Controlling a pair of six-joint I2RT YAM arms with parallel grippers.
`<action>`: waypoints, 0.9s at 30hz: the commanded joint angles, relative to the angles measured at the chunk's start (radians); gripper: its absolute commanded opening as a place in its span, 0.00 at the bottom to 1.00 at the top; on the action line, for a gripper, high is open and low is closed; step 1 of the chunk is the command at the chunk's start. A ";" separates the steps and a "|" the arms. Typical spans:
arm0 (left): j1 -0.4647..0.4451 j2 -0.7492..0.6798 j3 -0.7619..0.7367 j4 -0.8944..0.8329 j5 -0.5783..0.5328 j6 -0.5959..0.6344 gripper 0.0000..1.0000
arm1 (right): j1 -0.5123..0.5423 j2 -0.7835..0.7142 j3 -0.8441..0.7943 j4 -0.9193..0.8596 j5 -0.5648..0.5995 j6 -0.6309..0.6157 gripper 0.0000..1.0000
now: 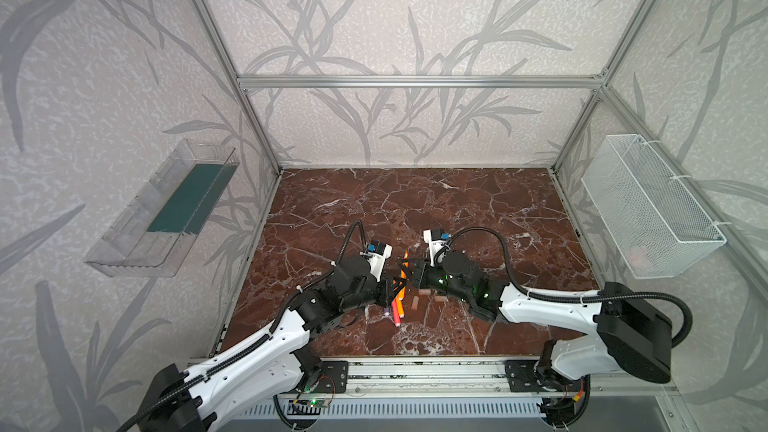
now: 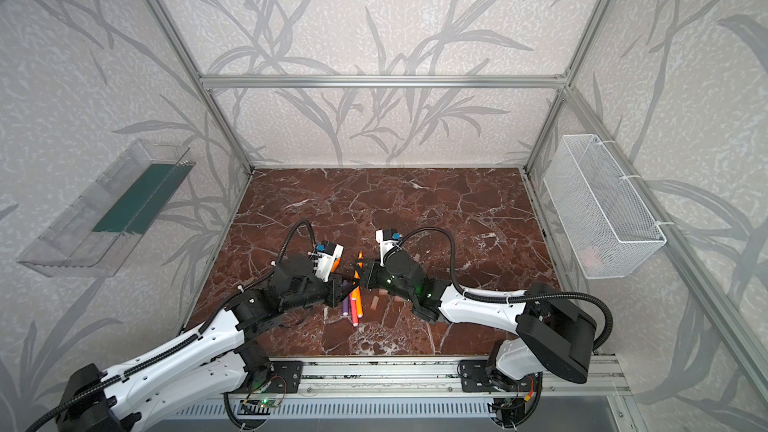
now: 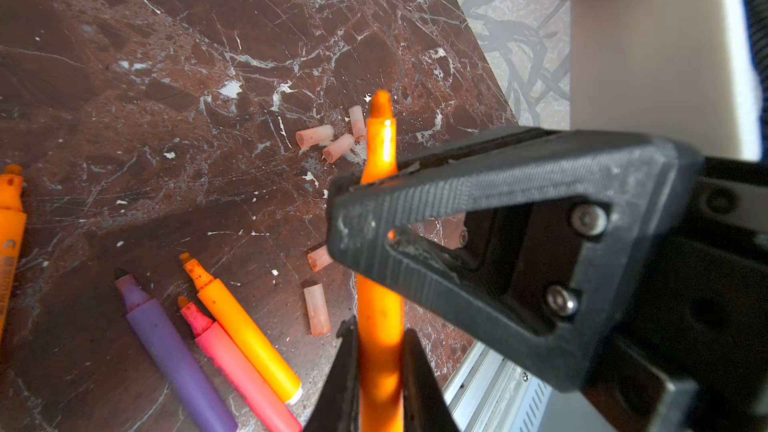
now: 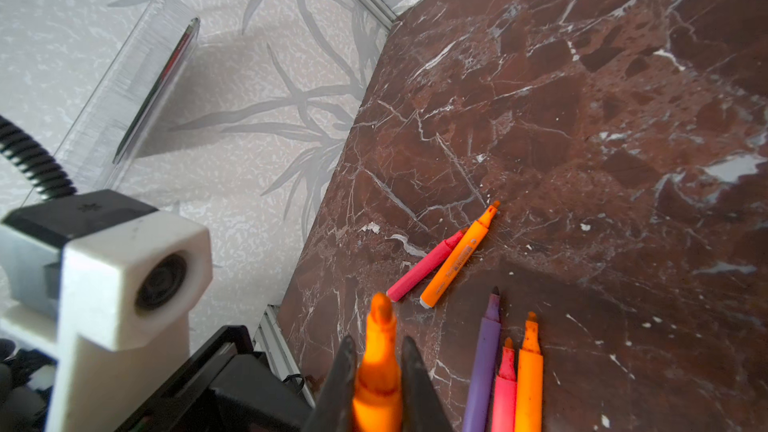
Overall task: Insert the pens into the pen caps
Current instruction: 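Lift the orange highlighter with the left gripper while the right gripper approaches it, then hold the highlighter with the left gripper while the right gripper moves toward the caps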
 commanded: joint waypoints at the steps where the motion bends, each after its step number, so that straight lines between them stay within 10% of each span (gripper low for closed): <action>1: -0.003 -0.007 -0.010 0.033 -0.004 0.015 0.26 | 0.003 0.011 0.008 0.046 0.012 0.033 0.09; 13: -0.004 0.029 -0.032 0.100 -0.016 0.019 0.38 | 0.057 0.032 -0.017 0.140 0.055 0.108 0.04; 27: -0.004 0.031 -0.044 0.116 -0.037 0.017 0.09 | 0.068 0.029 -0.047 0.112 0.143 0.162 0.00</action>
